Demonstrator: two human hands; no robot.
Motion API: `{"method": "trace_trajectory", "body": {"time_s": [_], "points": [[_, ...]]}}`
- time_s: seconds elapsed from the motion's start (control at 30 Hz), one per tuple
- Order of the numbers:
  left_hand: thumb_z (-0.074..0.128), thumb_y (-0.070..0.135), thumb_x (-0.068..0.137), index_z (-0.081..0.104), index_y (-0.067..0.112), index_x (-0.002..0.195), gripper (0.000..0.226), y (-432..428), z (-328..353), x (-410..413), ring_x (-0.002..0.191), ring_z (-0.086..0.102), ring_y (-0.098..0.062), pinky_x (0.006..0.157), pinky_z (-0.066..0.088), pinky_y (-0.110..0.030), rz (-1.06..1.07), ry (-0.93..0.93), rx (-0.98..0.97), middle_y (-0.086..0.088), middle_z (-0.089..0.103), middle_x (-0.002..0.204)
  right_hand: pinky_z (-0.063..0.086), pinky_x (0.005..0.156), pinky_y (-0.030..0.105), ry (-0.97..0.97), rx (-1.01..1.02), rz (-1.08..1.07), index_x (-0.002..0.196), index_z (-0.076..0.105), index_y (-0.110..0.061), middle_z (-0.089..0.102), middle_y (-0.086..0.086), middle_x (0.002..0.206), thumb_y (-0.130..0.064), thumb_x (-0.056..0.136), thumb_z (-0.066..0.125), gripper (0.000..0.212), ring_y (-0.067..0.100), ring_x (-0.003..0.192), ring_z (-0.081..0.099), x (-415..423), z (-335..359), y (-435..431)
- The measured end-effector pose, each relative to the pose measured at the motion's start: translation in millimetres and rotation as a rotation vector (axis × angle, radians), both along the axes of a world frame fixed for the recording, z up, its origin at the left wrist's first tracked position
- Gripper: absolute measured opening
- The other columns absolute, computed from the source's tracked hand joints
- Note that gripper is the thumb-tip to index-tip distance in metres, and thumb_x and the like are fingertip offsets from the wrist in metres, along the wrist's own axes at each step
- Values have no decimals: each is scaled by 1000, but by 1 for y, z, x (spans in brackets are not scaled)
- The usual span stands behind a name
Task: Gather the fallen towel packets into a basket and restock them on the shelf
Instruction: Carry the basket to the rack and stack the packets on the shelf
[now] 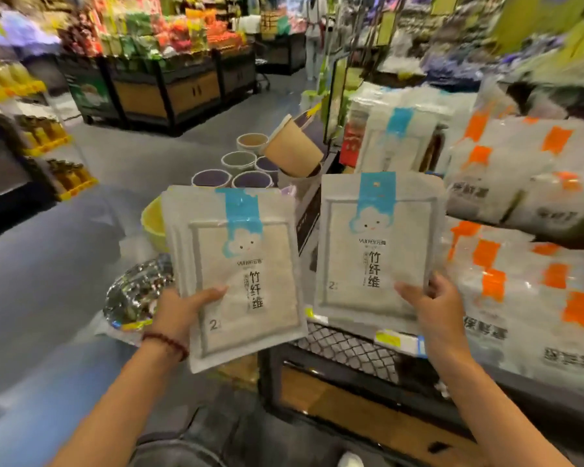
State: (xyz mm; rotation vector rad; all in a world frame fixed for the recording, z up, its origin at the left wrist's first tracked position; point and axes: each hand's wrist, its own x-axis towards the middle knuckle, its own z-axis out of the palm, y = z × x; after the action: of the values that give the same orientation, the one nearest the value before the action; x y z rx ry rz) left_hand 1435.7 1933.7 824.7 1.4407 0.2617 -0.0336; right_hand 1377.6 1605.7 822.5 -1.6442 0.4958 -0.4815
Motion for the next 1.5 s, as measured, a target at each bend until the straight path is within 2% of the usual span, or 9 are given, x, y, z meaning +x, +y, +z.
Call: {"method": "trace_trajectory", "body": {"time_s": [0.1,0.23,0.43,0.73,0.97,1.13,1.27,1.37,1.5], "points": [[73,-8,66,67,6,93,30,-83,15,68,66,70,-18,59,59,-31,-88,-65,8,-8,73,81,54,71,35,-40,-10,-99,99,66,-17,71,5,91,-5,79,70,24,18,79,67,37,13,-70],[76,-5,63,56,-1,120,61,-170,31,137,92,66,-33,82,55,-47,-148,-64,-9,-20,67,106,52,72,33,-71,-32,-202,98,64,-13,69,4,89,-2,80,68,21,16,78,65,78,27,-139],[73,-5,69,67,11,89,26,-274,55,231,61,70,-14,49,54,-23,-300,-100,-15,-2,74,75,47,69,36,-45,-163,-329,89,61,-9,67,7,85,-13,87,64,6,19,77,60,140,45,-220],[72,-6,71,58,16,89,32,-356,58,359,68,67,-14,49,53,-25,-466,-145,47,-6,67,85,31,53,25,40,-250,-496,69,45,-8,43,2,63,-13,85,60,23,14,59,37,226,44,-245],[76,-2,71,61,11,95,31,-406,15,430,85,66,-24,76,56,-43,-619,-248,176,-12,68,93,39,56,12,118,-416,-674,77,52,-16,54,-7,69,-11,88,61,15,10,63,51,261,38,-231],[76,5,73,56,12,99,34,-437,-26,461,89,63,-25,66,53,-27,-702,-320,266,-5,64,93,45,70,31,197,-509,-769,101,63,-4,69,11,89,-14,87,64,17,29,86,65,265,23,-228],[75,5,72,43,11,123,60,-444,-53,471,107,56,-24,88,51,-45,-735,-177,235,-8,57,117,47,70,30,182,-504,-772,92,60,-15,59,-5,78,-15,88,63,5,17,76,59,266,23,-229],[78,2,70,35,11,125,70,-447,-66,467,103,52,-14,88,48,-33,-674,-205,300,-2,50,117,47,68,28,175,-512,-757,89,59,-16,60,-6,76,-15,89,63,4,11,73,56,267,23,-227],[77,-9,66,28,21,115,75,-451,-72,460,85,47,8,64,43,-9,-624,-188,280,15,44,101,48,70,21,173,-512,-752,91,60,-11,64,-2,81,-13,89,62,3,13,77,59,267,22,-225]]}}
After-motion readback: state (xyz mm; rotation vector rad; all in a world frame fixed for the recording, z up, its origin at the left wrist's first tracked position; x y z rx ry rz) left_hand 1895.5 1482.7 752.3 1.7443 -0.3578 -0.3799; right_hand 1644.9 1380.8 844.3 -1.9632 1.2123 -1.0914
